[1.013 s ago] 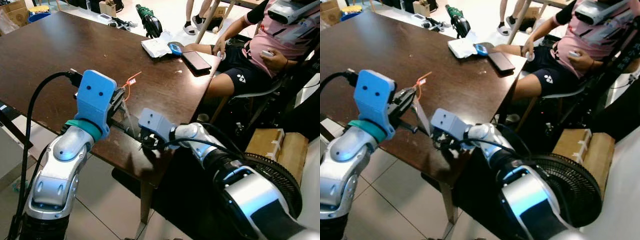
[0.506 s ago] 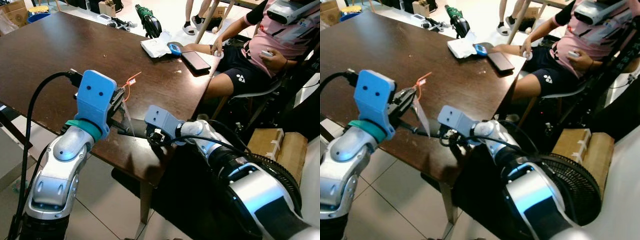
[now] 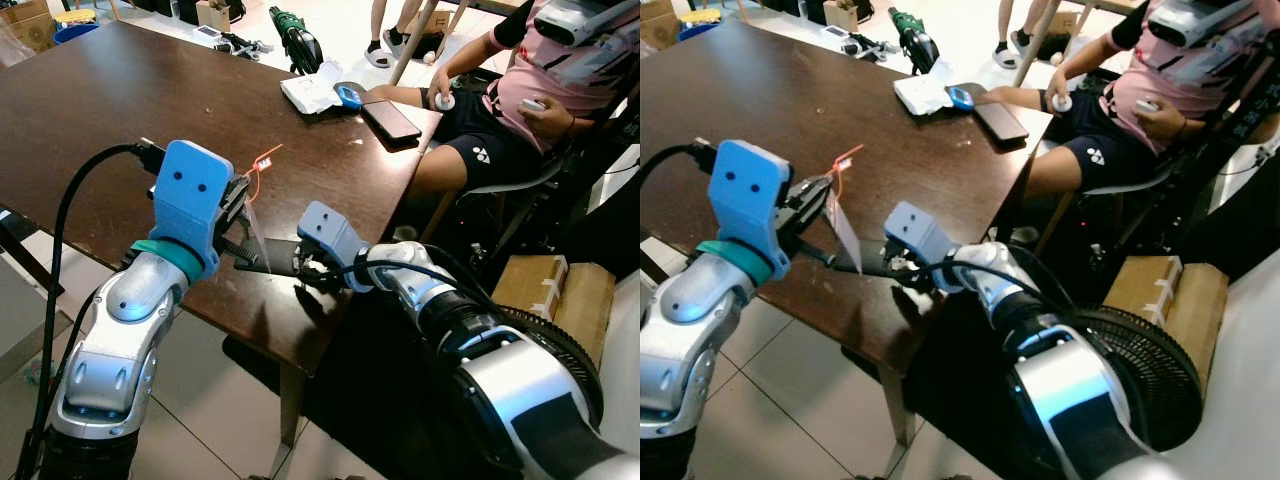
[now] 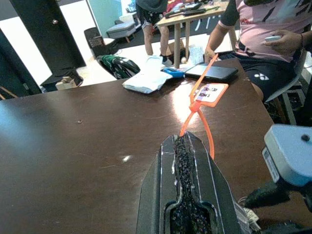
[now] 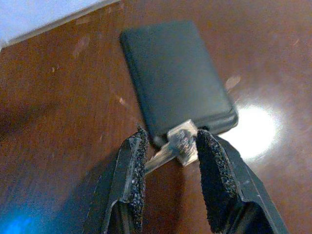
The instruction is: Hang keys on a hook
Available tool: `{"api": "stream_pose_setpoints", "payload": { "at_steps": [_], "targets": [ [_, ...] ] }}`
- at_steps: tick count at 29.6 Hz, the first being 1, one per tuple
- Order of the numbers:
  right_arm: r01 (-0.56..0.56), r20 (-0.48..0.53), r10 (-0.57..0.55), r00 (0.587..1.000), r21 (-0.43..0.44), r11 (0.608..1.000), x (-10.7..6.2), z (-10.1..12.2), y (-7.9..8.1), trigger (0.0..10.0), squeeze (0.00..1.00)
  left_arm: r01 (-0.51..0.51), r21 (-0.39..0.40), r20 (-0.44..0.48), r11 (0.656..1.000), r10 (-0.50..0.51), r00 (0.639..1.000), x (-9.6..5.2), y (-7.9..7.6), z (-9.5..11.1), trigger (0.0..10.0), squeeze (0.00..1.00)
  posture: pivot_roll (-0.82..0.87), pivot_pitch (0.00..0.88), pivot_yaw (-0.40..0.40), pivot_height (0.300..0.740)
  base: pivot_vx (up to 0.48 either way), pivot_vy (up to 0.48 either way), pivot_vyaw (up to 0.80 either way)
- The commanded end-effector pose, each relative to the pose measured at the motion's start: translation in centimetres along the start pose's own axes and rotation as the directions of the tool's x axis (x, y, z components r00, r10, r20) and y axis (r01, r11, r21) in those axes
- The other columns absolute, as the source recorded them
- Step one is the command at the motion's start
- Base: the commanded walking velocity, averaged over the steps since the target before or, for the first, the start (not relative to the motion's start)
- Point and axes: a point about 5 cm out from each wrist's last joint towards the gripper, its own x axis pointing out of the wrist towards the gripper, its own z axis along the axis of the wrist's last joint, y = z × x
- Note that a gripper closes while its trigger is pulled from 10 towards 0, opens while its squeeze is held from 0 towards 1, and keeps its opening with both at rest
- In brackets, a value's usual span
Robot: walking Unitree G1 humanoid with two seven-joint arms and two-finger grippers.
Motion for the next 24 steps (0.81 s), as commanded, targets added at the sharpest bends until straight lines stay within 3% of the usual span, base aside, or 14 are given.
{"api": "stream_pose_setpoints", "payload": {
  "at_steps": [1,2,4,6,13,18,20,24],
  "targets": [
    [0.079,0.023,-0.08,0.997,0.036,0.996,-0.1,0.0,-0.5,10.0,0.0,-0.001,-0.006,-0.013,1.0,0.001,1.0,-0.2,0.0,-0.2,10.0,0.0,0.11,0.042,0.037,0.74,0.0,0.0,0.0],
    [0.079,0.023,-0.08,0.997,0.036,0.996,-0.1,0.0,-0.5,10.0,0.0,-0.001,-0.006,-0.013,1.0,0.001,1.0,-0.2,0.0,-0.2,10.0,0.0,0.11,0.042,0.037,0.74,0.0,0.0,0.0],
    [0.203,0.002,-0.204,0.979,0.085,0.976,-0.2,0.0,-1.3,10.0,0.0,0.001,-0.007,-0.012,1.0,-0.001,1.0,-0.2,0.0,-0.2,10.0,0.0,0.11,0.038,0.039,0.74,0.0,0.0,0.0],
    [0.252,-0.024,-0.251,0.968,0.099,0.963,-0.2,-0.1,-1.5,10.0,0.0,0.002,-0.007,-0.011,1.0,-0.002,1.0,-0.1,0.0,-0.2,10.0,0.0,0.11,0.036,0.04,0.74,0.0,0.0,0.0],
    [0.278,-0.105,-0.27,0.957,0.061,0.959,0.2,-0.7,-1.0,10.0,0.0,0.0,-0.01,-0.013,1.0,0.0,1.0,-0.2,-0.1,-0.3,10.0,0.0,0.11,0.037,0.031,0.74,0.0,0.0,0.0],
    [0.154,-0.045,-0.152,0.987,0.033,0.988,0.8,0.0,0.0,10.0,0.0,-0.003,-0.011,-0.012,1.0,0.002,1.0,-0.3,-0.2,-0.3,10.0,0.0,0.12,0.04,0.027,0.74,0.0,0.0,0.0],
    [0.037,0.035,-0.037,0.999,0.015,0.999,1.1,0.8,0.8,10.0,0.0,-0.005,-0.011,-0.012,1.0,0.005,1.0,-0.3,-0.1,-0.3,10.0,0.0,0.12,0.041,0.025,0.74,0.0,0.0,0.0],
    [0.01,0.072,-0.01,0.997,0.009,1.0,1.1,1.1,1.0,10.0,0.0,-0.006,-0.011,-0.012,1.0,0.006,1.0,-0.3,-0.1,-0.3,10.0,0.0,0.12,0.041,0.025,0.74,0.0,0.0,0.0]
  ]
}}
